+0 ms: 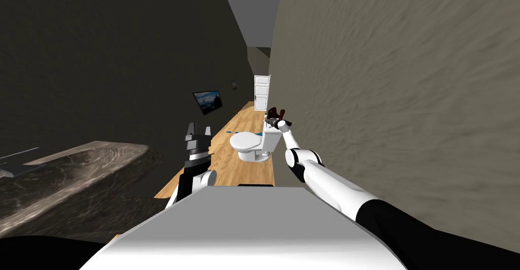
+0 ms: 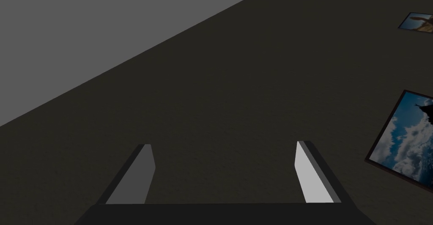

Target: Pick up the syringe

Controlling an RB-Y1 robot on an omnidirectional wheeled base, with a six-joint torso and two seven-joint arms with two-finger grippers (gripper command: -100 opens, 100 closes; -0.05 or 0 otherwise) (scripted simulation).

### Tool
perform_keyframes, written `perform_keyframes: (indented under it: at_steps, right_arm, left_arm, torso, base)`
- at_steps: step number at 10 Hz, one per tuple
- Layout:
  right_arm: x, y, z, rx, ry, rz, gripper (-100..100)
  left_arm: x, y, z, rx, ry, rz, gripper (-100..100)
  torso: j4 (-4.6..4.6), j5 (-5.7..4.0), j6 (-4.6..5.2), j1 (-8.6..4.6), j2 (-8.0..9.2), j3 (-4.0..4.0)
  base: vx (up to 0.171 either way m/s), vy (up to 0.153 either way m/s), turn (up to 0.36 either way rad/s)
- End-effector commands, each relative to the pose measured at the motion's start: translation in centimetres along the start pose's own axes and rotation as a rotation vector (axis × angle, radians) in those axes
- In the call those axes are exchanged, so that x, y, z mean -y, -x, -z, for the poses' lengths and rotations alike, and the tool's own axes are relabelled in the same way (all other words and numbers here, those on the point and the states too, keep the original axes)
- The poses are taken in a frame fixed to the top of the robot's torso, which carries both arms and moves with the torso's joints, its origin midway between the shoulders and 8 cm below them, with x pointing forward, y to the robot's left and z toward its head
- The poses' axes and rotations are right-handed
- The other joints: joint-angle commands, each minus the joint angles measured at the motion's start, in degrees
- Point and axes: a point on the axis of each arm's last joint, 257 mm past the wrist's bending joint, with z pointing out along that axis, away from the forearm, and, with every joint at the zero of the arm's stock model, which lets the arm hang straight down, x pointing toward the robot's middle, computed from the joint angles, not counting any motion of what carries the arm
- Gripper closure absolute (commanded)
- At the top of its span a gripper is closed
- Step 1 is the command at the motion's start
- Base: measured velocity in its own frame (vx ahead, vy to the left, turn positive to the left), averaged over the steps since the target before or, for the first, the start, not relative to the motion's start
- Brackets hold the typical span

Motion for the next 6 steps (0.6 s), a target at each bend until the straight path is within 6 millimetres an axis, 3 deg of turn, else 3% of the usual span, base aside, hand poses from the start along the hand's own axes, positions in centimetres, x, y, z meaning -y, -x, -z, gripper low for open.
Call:
perform_keyframes:
  at_steps: [1, 3, 4, 5, 6]
  right_arm:
    - [1.0, -0.6, -0.3, 0.008, -0.032, -0.037, -100]
    - [1.0, -0.6, -0.3, 0.007, -0.032, -0.039, -100]
    - [1.0, -0.6, -0.3, 0.008, -0.034, -0.04, 0]
    - [1.4, -0.7, -0.6, 0.012, -0.045, -0.033, -100]
    - [2.5, -0.6, -0.9, 0.023, -0.068, -0.031, -100]
  left_arm:
    - [0.0, 0.0, 0.0, 0.0, 0.0, 0.0, 0]
    - [0.0, 0.0, 0.0, 0.0, 0.0, 0.0, 0]
    - [0.0, 0.0, 0.0, 0.0, 0.0, 0.0, 0]
    - [0.0, 0.0, 0.0, 0.0, 0.0, 0.0, 0]
    - [0.0, 0.0, 0.0, 0.0, 0.0, 0.0, 0]
  torso:
    - [0.0, 0.0, 0.0, 0.0, 0.0, 0.0]
    - [-0.01, 0.0, 0.0, 0.0, -0.05, -0.03]
    - [-0.01, 0.0, 0.0, 0.0, -0.01, -0.01]
    - [0.0, 0.0, 0.0, 0.0, 0.02, 0.01]
    - [-0.01, 0.01, 0.03, 0.07, -0.04, -0.02]
  base:
    - [0.022, -0.004, -0.001]
    - [0.018, -0.003, 0.003]
    - [0.0, 0.0, 0.0]
    - [0.024, 0.025, -0.153]
    - [0.059, 0.059, -0.285]
